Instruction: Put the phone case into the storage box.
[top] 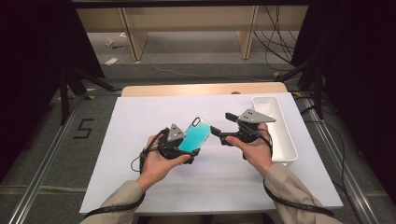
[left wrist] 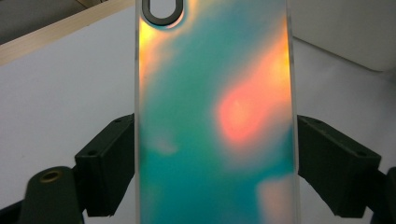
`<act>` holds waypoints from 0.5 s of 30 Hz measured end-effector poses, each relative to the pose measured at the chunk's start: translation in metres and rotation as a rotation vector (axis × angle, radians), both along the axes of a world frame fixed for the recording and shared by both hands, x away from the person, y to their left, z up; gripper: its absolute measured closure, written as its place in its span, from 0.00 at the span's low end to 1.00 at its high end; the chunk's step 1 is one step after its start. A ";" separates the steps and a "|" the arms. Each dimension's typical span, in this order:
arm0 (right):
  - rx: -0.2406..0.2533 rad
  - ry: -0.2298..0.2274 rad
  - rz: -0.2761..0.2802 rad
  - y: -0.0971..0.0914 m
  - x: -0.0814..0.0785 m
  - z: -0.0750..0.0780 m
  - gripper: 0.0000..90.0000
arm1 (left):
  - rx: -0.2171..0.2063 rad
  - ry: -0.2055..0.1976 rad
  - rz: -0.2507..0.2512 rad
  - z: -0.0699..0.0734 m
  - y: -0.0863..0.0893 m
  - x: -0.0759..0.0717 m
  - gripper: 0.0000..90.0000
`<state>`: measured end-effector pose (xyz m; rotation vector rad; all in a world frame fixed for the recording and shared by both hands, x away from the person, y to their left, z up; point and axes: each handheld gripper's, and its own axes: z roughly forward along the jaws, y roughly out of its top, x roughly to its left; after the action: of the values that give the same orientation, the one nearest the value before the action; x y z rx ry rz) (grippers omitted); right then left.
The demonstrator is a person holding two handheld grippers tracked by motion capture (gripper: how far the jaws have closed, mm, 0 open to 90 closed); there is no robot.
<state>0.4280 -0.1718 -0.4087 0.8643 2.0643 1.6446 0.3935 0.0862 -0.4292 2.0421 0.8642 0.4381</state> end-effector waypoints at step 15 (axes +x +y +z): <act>0.011 0.032 0.001 0.010 0.009 -0.004 0.20 | 0.001 -0.003 -0.020 -0.002 -0.010 -0.001 0.19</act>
<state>0.4367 -0.1616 -0.4130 0.8988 2.0791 1.6546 0.3923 0.0758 -0.4308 2.0490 0.8414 0.4312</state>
